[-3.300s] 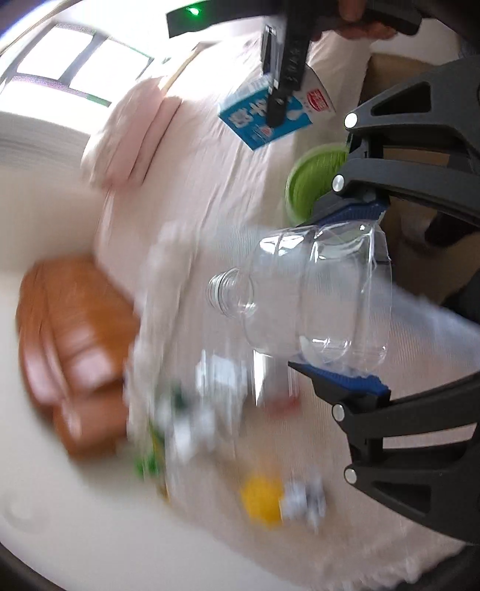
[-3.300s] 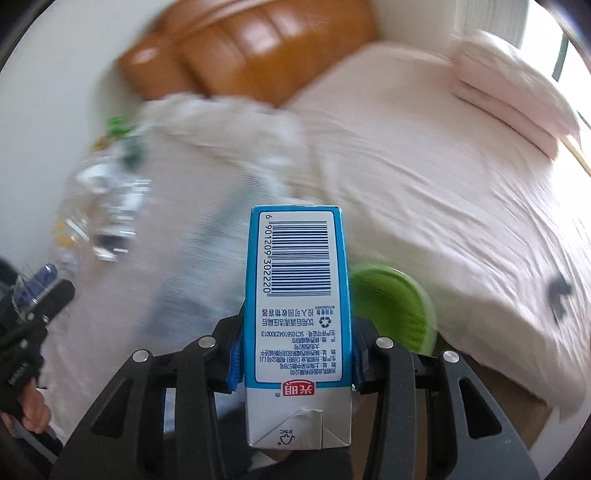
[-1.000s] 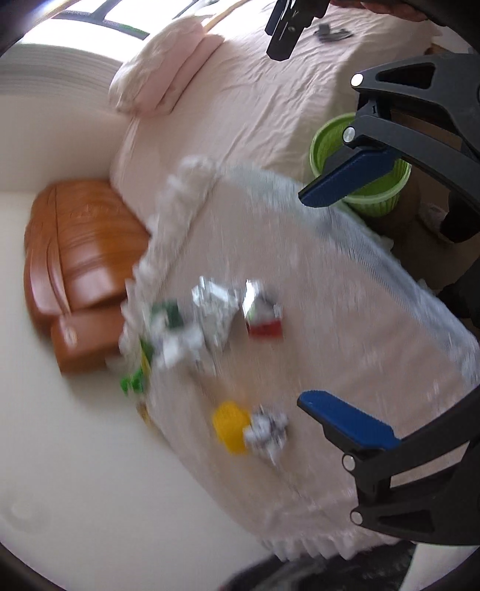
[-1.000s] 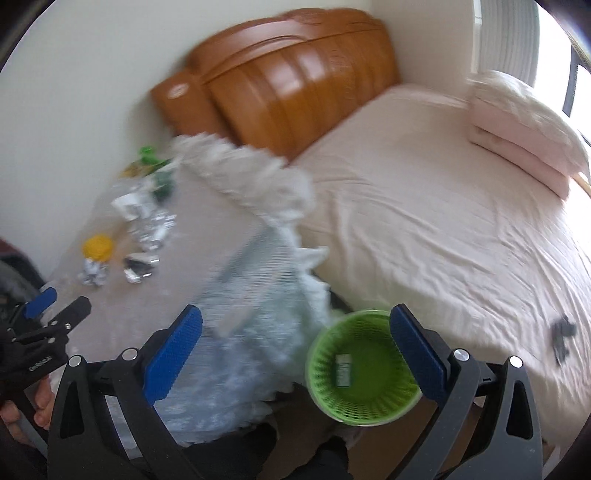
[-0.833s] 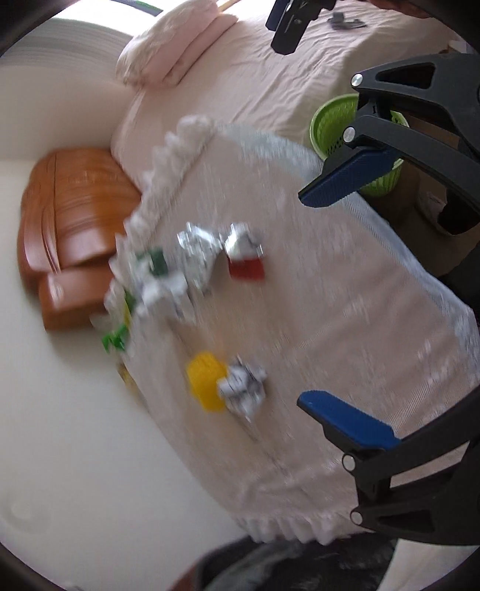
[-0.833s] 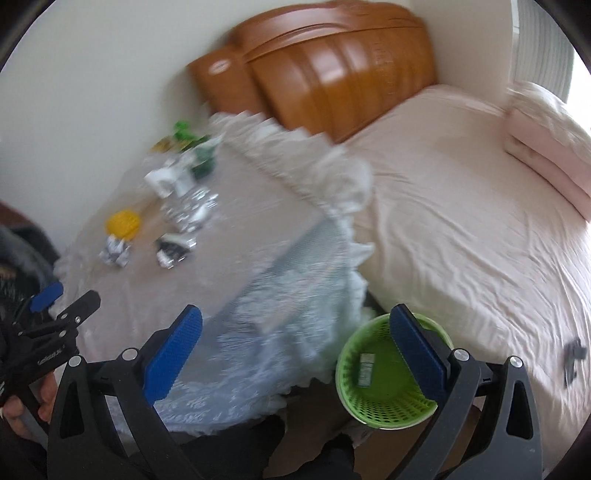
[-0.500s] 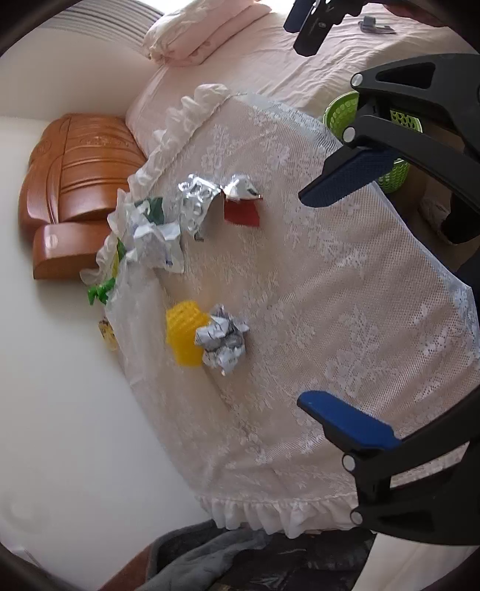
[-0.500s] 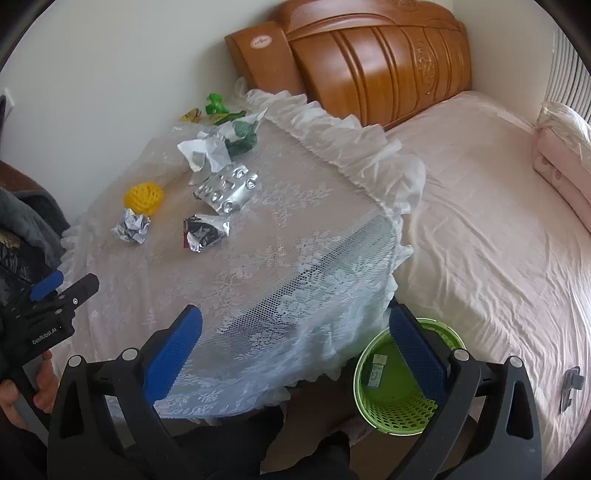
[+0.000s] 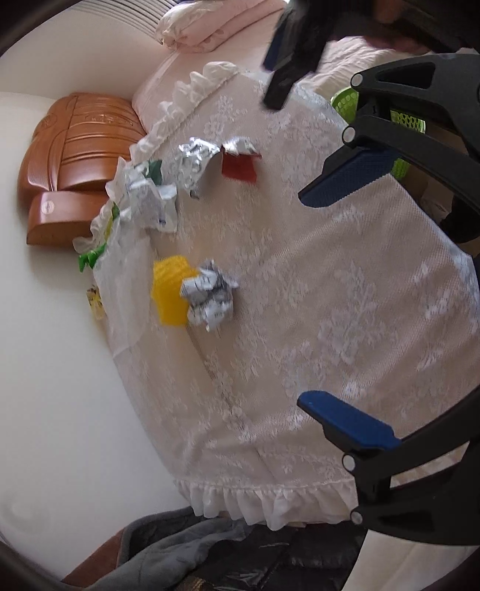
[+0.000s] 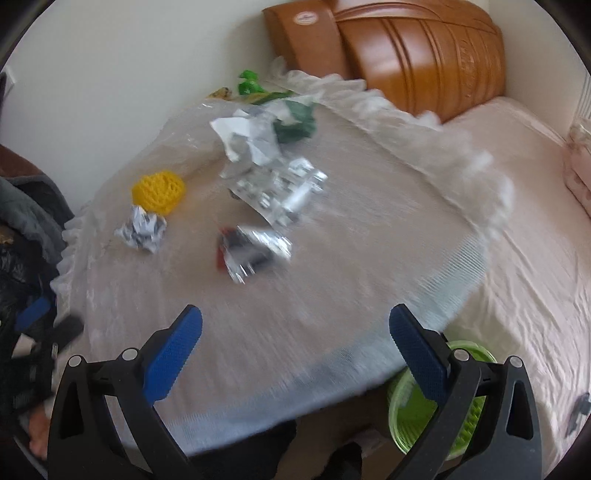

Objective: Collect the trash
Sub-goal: 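Grasp the red-and-silver wrapper with right gripper while left gripper grasps crumpled paper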

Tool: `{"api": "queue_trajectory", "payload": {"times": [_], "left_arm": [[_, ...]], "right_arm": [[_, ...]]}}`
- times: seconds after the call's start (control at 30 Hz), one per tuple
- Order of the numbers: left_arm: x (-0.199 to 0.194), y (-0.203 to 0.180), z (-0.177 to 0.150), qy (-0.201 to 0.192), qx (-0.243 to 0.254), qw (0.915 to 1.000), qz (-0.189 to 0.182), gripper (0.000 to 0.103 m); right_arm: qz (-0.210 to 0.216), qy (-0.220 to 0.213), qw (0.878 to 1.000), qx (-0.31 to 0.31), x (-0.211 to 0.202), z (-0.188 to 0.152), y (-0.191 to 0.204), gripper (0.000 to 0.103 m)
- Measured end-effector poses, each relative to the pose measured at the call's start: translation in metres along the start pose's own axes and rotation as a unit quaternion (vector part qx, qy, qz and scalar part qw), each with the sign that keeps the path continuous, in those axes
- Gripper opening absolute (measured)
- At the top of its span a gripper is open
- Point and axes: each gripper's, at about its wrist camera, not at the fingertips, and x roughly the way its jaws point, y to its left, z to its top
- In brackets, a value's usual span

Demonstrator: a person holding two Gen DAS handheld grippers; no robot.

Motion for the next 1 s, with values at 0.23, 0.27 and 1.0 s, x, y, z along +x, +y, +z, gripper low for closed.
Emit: {"api": "queue_trajectory", "payload": {"times": [0.23,0.27,1.0], "left_arm": [[0.012,0.027,-0.003,0.015,0.001,0.9999,-0.002,0.095],[0.014,0.029,-0.002,0.017,0.003,0.9999,-0.004,0.095],[0.105,0.009,0.061,0.015,0.031,0.9987,-0.037,0.095]], "right_arm": [[-0.027,-0.003,1.0,0.012,0.051,0.022,0.031,0.101],[-0.033,-0.003,0.999,0.012,0.055,0.023,0.034,0.1],[-0.059,-0.006,0.998,0.02,0.05,0.019,0.039,0.055]]}}
